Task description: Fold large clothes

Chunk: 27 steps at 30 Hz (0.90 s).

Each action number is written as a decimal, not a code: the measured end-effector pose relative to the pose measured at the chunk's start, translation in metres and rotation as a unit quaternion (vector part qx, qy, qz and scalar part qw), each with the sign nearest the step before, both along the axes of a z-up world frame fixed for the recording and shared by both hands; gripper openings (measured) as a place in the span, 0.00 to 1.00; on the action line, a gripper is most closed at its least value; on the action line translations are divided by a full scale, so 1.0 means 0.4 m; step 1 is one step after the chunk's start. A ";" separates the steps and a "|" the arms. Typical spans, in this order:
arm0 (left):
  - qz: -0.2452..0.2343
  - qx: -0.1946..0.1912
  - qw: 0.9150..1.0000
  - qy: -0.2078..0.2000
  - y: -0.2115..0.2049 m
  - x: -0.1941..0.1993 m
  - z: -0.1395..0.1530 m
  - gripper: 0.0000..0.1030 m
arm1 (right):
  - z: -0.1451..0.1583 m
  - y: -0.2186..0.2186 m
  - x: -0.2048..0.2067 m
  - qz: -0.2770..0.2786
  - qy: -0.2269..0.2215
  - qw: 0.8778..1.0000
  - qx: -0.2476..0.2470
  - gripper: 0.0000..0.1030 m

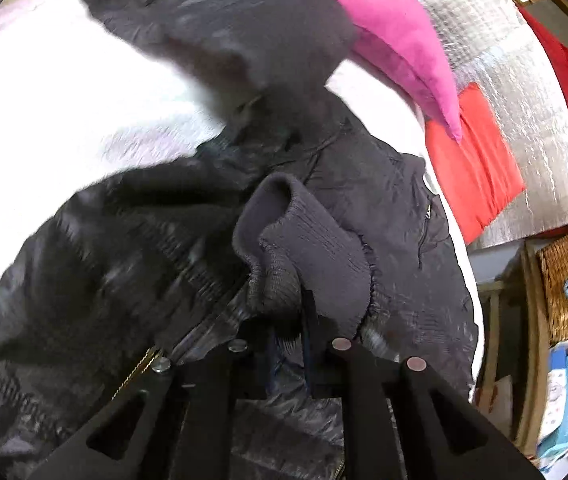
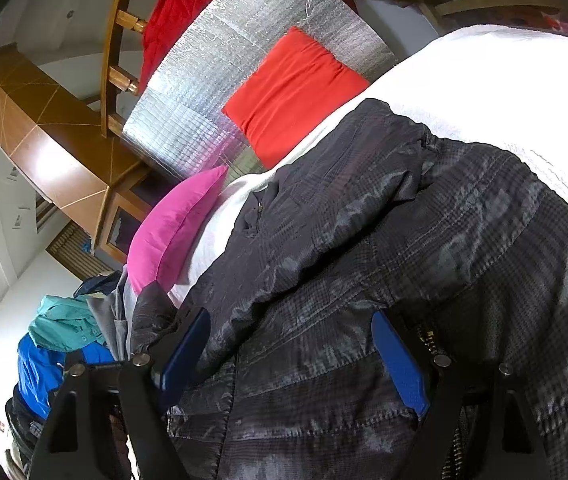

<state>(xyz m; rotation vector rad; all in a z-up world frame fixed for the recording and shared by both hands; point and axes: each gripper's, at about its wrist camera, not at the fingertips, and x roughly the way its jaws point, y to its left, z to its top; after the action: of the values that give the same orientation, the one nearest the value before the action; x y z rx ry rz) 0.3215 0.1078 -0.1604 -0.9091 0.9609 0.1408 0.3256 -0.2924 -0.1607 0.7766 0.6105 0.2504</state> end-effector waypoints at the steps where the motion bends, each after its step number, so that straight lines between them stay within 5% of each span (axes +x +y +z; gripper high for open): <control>1: 0.004 -0.009 1.000 0.002 0.005 0.007 -0.008 0.24 | 0.000 0.000 0.000 0.000 0.000 1.000 0.001 0.83; 4: 0.016 -0.019 1.000 0.001 0.016 0.001 -0.011 0.60 | 0.000 -0.001 0.000 -0.001 0.001 1.000 0.001 0.83; 6: 0.008 -0.027 1.000 -0.006 0.010 0.011 -0.005 0.70 | 0.001 -0.001 0.000 0.000 0.001 1.000 0.000 0.83; 8: -0.001 0.006 1.000 -0.008 -0.004 0.027 0.008 0.59 | 0.000 -0.001 0.000 -0.001 0.001 1.000 0.001 0.83; 9: -0.016 0.041 0.999 -0.004 -0.013 0.034 0.022 0.11 | -0.001 -0.003 0.000 -0.001 0.002 1.000 0.003 0.83; 13: -0.091 0.145 0.985 -0.028 -0.090 0.081 0.099 0.10 | -0.005 -0.004 0.002 -0.003 0.006 1.000 0.007 0.83; 17: -0.176 0.247 0.945 -0.125 -0.224 0.150 0.294 0.10 | -0.004 0.000 0.005 0.000 0.006 1.000 -0.001 0.83; 19: -0.209 0.288 0.907 -0.226 -0.290 0.152 0.436 0.10 | -0.004 0.001 0.006 0.000 0.007 1.000 -0.003 0.83; 22: -0.214 0.334 0.860 -0.322 -0.308 0.121 0.520 0.10 | -0.004 0.003 0.007 0.000 0.007 1.000 -0.005 0.83; 23: -0.201 0.345 0.860 -0.317 -0.285 0.123 0.496 0.10 | -0.004 0.004 0.008 0.001 0.007 1.000 -0.006 0.83; 24: -0.187 0.344 0.872 -0.293 -0.256 0.141 0.455 0.10 | -0.003 0.004 0.008 0.001 0.007 1.000 -0.006 0.83; 27: -0.157 0.324 0.923 -0.138 -0.154 0.237 0.235 0.10 | -0.001 0.006 0.008 0.001 0.006 1.000 -0.006 0.83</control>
<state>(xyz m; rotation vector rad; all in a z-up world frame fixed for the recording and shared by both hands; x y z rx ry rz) 0.4165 0.0462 -0.0665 -0.1496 0.7118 0.0465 0.3287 -0.2901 -0.1611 0.7674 0.6231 0.2439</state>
